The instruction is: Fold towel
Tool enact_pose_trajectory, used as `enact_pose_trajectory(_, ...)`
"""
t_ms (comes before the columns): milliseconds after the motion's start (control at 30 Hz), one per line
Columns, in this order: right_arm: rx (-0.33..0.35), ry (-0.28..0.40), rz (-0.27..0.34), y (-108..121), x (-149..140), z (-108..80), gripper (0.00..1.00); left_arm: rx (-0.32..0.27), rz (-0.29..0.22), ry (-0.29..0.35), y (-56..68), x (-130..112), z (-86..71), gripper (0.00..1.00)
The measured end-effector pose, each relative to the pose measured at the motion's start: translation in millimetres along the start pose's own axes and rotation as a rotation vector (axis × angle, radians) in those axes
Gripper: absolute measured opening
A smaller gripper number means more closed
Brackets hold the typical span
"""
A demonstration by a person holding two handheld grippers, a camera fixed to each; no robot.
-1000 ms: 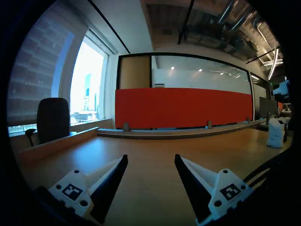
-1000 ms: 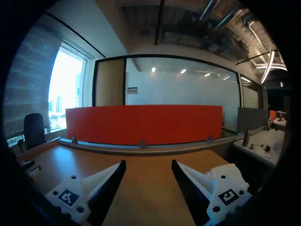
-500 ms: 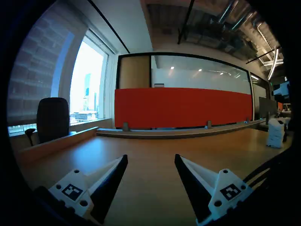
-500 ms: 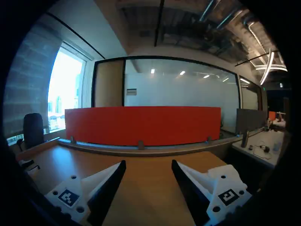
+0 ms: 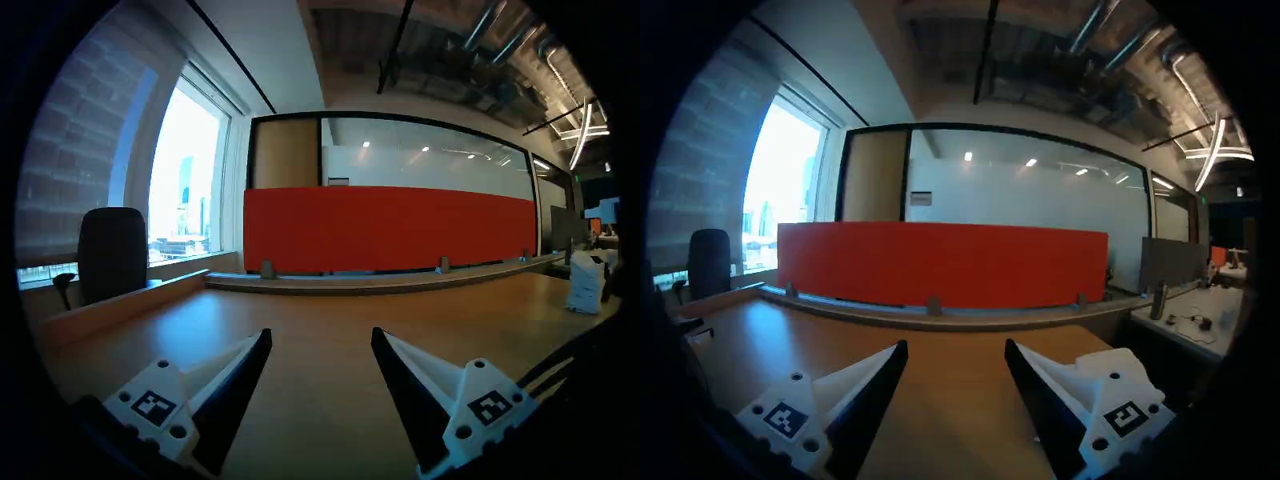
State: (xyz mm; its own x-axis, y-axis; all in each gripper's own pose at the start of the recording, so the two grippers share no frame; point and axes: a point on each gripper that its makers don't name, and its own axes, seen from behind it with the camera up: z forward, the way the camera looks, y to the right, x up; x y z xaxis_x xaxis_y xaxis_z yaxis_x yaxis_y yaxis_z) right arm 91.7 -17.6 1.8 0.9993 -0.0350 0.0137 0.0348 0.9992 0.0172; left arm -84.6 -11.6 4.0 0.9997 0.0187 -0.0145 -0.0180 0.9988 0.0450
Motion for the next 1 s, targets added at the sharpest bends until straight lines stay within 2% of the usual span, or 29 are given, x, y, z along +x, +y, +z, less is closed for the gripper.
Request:
enact_pose_trajectory(300,0.005,0.005,0.027,4.8,-34.7,4.1,0.93,-0.001,0.0,0.0,0.4,-0.5,0.3,0.92)
enact_pose_trajectory(600,-0.019,-0.002,0.068,14.9,-66.5,9.2,0.93,-0.001,0.001,0.001,0.9,-0.7,-0.1,0.92)
enact_pose_trajectory(1000,-0.001,0.011,0.09,18.6,-86.0,12.7,0.93,-0.001,0.0,0.001,1.1,-0.9,-1.1,0.92)
